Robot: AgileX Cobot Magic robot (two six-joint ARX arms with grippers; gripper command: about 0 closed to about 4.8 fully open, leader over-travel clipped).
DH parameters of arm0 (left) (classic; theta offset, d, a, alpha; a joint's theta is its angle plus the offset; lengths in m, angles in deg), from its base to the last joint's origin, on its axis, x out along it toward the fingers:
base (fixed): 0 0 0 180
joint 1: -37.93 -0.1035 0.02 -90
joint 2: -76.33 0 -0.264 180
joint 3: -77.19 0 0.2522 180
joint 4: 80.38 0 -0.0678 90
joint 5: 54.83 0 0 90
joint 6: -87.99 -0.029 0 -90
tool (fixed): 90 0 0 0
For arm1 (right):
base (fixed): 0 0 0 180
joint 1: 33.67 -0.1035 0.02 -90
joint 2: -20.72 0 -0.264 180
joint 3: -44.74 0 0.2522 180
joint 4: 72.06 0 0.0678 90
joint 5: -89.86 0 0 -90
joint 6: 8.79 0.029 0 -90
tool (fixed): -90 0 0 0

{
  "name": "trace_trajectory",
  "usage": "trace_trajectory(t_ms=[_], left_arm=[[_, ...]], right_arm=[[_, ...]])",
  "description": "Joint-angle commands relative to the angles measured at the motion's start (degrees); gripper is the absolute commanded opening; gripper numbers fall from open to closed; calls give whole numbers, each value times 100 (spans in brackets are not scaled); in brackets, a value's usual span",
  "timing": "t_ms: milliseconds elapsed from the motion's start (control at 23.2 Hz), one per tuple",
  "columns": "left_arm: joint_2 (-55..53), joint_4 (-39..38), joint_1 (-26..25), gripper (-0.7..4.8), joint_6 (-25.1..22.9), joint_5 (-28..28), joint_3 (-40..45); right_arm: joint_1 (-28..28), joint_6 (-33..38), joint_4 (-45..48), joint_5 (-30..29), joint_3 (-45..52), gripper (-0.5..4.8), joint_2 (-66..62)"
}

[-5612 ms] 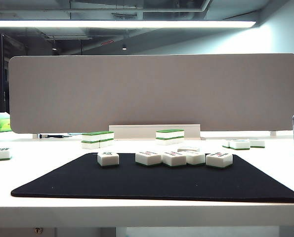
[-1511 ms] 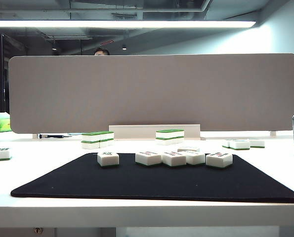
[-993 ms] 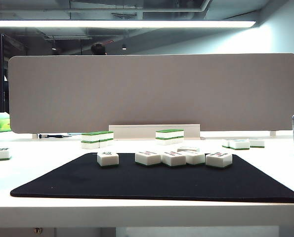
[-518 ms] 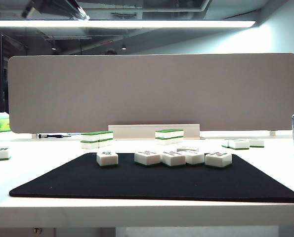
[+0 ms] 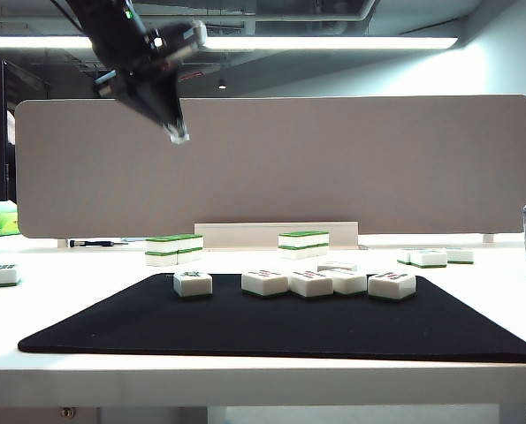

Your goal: Align six mahjong tiles in a row on the table.

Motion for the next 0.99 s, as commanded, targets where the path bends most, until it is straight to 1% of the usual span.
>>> trace_trajectory(t_ms=[43, 86, 173, 216, 302, 345, 475, 518, 561, 604, 648, 907, 993], left_arm=[[-321, -402, 131, 5, -240, 22, -22], [-422, -472, 162, 11, -393, 28, -22], [-669, -608, 293, 128, -658, 127, -22], [-831, -621, 378, 214, -728, 229, -22], [-1027, -627, 520, 280, -826, 409, -20], [-1095, -643, 573, 280, -885, 498, -22], [-1252, -822, 710, 283, -1530, 678, -20], [-1320, -929, 776, 295, -1884, 802, -20], [-1360, -992, 804, 356, -2057, 885, -20], [-1386, -1023, 831, 393, -2157, 940, -20], [-1399, -1051, 833, 414, -2201, 962, -20], [-1408, -1414, 820, 415, -2227, 966, -20], [-1408, -1381, 822, 414, -2256, 863, -20]], right_arm=[[-9, -24, 52, 11, -15, -1, 68], [-9, -24, 52, 11, -13, -1, 68], [-9, -24, 52, 9, -13, -1, 68], [-9, -24, 52, 9, -13, -1, 68], [-9, -24, 52, 9, -13, -1, 68], [-9, -24, 55, 11, -13, -1, 68], [-9, -24, 55, 9, -13, -1, 68], [-9, -24, 55, 9, -13, -1, 68], [-9, -22, 55, 9, -13, -1, 68], [-9, -24, 55, 9, -13, -1, 68], [-9, -22, 52, 9, -13, -1, 68], [-9, -24, 52, 9, -13, -1, 68], [-7, -24, 52, 9, -13, -1, 68]])
